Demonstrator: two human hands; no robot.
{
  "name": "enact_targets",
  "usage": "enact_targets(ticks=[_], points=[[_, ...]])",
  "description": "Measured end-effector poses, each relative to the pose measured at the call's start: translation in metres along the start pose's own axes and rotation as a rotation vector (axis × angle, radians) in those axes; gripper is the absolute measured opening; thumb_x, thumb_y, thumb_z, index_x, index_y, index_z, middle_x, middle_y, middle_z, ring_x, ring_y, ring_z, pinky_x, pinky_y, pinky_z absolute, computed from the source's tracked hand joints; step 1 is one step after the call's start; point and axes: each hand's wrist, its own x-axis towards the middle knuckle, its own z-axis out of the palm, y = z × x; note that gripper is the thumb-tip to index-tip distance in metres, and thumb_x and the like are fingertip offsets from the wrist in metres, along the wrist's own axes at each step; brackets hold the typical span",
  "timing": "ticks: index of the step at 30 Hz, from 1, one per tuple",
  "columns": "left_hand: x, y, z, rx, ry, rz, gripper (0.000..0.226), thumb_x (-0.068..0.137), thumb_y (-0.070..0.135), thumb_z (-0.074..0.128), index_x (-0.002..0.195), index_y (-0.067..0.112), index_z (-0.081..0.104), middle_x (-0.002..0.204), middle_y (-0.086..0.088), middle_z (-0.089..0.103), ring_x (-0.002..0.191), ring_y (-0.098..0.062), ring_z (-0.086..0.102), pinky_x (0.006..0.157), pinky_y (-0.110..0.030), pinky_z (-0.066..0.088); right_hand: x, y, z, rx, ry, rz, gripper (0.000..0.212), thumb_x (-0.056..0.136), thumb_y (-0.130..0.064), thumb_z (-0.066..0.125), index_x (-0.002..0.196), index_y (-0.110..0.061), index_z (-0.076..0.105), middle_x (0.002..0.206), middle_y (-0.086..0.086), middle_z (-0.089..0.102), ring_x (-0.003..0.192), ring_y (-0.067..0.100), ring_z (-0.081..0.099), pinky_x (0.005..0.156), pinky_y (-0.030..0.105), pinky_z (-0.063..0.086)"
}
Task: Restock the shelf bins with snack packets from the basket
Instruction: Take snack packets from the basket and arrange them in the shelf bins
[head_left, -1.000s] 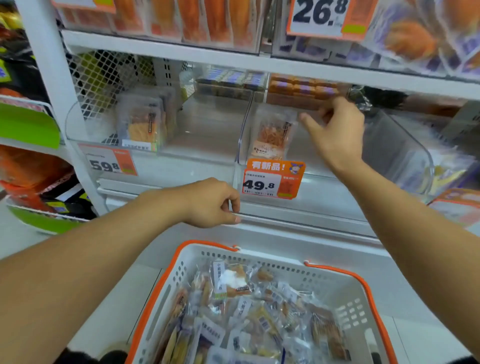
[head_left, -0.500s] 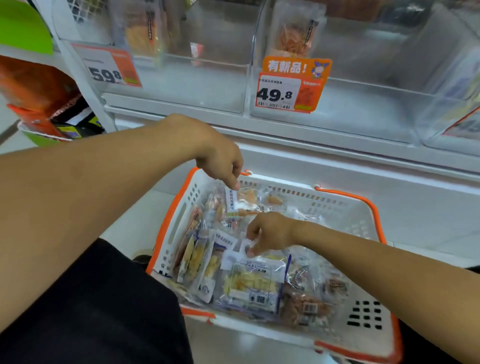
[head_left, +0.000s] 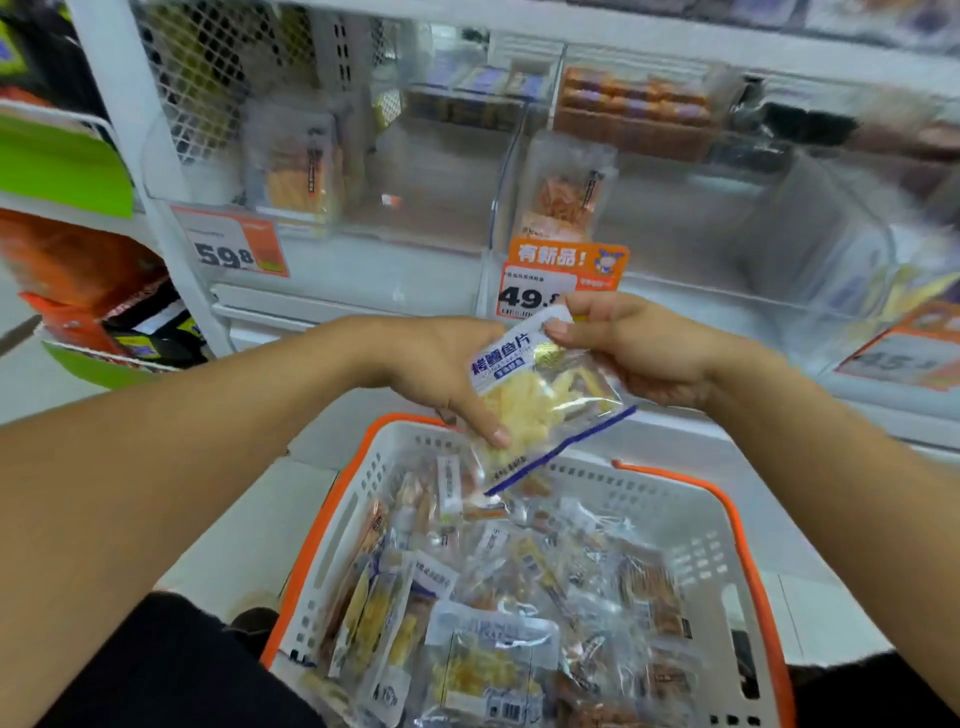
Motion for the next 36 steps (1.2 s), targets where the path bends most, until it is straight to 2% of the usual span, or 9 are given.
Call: enact_targets(ticks=[4, 9, 14, 17, 20, 24, 28, 32, 36], points=[[0.002, 0.026, -0.010, -0.308, 0.275, 0.138, 0.042, 0.073, 0.005, 0.084, 0.108, 0.020, 0.066, 0.092, -0.008, 0.074, 0.077, -0.020, 0.068, 0.065, -0.035, 0.060, -0.019, -0.056, -0.028, -0.187, 0.095, -0.050, 0.054, 0.082, -0.039, 0.074, 0.115, 0.001, 0.059, 0.100, 0.015, 0.065, 0.079, 0.029, 0.053, 0.060, 0.031, 0.046], [0.017, 0.071, 0.007, -0.444, 0.521, 0.363, 0.038, 0.082, 0.001, 0.075, 0.113, 0.019, 0.065, 0.102, 0.000, 0.074, 0.087, -0.013, 0.070, 0.071, -0.025, 0.059, -0.086, -0.088, -0.058, -0.527, 0.164, -0.186, 0.022, 0.089, -0.012, 0.067, 0.109, -0.003, 0.065, 0.091, 0.011, 0.074, 0.080, 0.025, 0.073, 0.059, 0.035, 0.062], [0.061, 0.112, 0.029, -0.327, 0.514, 0.401, 0.050, 0.079, 0.017, 0.080, 0.117, 0.038, 0.054, 0.121, 0.014, 0.060, 0.109, -0.003, 0.061, 0.082, -0.019, 0.052, -0.168, -0.093, -0.126, -0.613, 0.602, -0.514, 0.010, 0.090, -0.001, 0.066, 0.089, -0.009, 0.071, 0.076, 0.001, 0.074, 0.072, 0.011, 0.070, 0.067, 0.027, 0.061], [0.094, 0.149, 0.034, -0.292, 0.580, 0.413, 0.041, 0.079, 0.016, 0.080, 0.108, 0.033, 0.057, 0.108, 0.012, 0.062, 0.094, -0.003, 0.065, 0.076, -0.022, 0.052, -0.220, -0.097, -0.186, -0.641, 0.884, -0.612, 0.018, 0.090, -0.003, 0.068, 0.084, -0.020, 0.069, 0.067, -0.018, 0.069, 0.064, -0.002, 0.062, 0.070, 0.020, 0.058], [0.130, 0.184, 0.044, -0.209, 0.556, 0.413, 0.034, 0.082, 0.013, 0.078, 0.107, 0.025, 0.058, 0.101, 0.005, 0.065, 0.083, -0.009, 0.067, 0.074, -0.023, 0.054, -0.244, -0.071, -0.235, -0.834, 1.060, -0.528, 0.004, 0.088, -0.007, 0.073, 0.088, -0.011, 0.073, 0.068, -0.014, 0.066, 0.058, -0.008, 0.058, 0.067, 0.021, 0.055], [0.168, 0.209, 0.057, -0.090, 0.556, 0.345, 0.035, 0.082, 0.017, 0.078, 0.104, 0.031, 0.056, 0.099, 0.005, 0.064, 0.083, -0.018, 0.066, 0.073, -0.026, 0.052, -0.230, -0.041, -0.269, -0.966, 0.950, -0.362, 0.015, 0.084, -0.006, 0.076, 0.080, -0.020, 0.073, 0.072, -0.002, 0.069, 0.063, 0.009, 0.062, 0.072, 0.042, 0.057], [0.182, 0.213, 0.061, -0.067, 0.580, 0.267, 0.040, 0.081, 0.009, 0.078, 0.112, 0.022, 0.056, 0.092, 0.008, 0.062, 0.075, -0.017, 0.062, 0.064, -0.017, 0.047, -0.186, -0.026, -0.279, -0.952, 0.779, -0.156, 0.007, 0.082, -0.009, 0.080, 0.081, -0.004, 0.074, 0.073, 0.014, 0.071, 0.062, 0.021, 0.069, 0.061, 0.032, 0.060], [0.186, 0.208, 0.058, -0.088, 0.575, 0.243, 0.040, 0.079, 0.012, 0.080, 0.110, 0.024, 0.059, 0.094, 0.006, 0.065, 0.082, -0.021, 0.065, 0.073, -0.028, 0.050, -0.159, -0.016, -0.283, -0.950, 0.789, -0.070, 0.019, 0.075, -0.016, 0.086, 0.090, -0.008, 0.078, 0.071, 0.001, 0.068, 0.061, 0.007, 0.064, 0.047, 0.007, 0.043], [0.184, 0.211, 0.058, -0.086, 0.554, 0.259, 0.039, 0.081, 0.016, 0.079, 0.114, 0.023, 0.059, 0.097, 0.006, 0.065, 0.079, -0.019, 0.065, 0.074, -0.030, 0.051, -0.156, -0.017, -0.280, -1.031, 0.859, -0.037, 0.023, 0.067, -0.030, 0.091, 0.068, -0.021, 0.071, 0.059, -0.010, 0.059, 0.057, 0.008, 0.056, 0.048, 0.016, 0.036]])
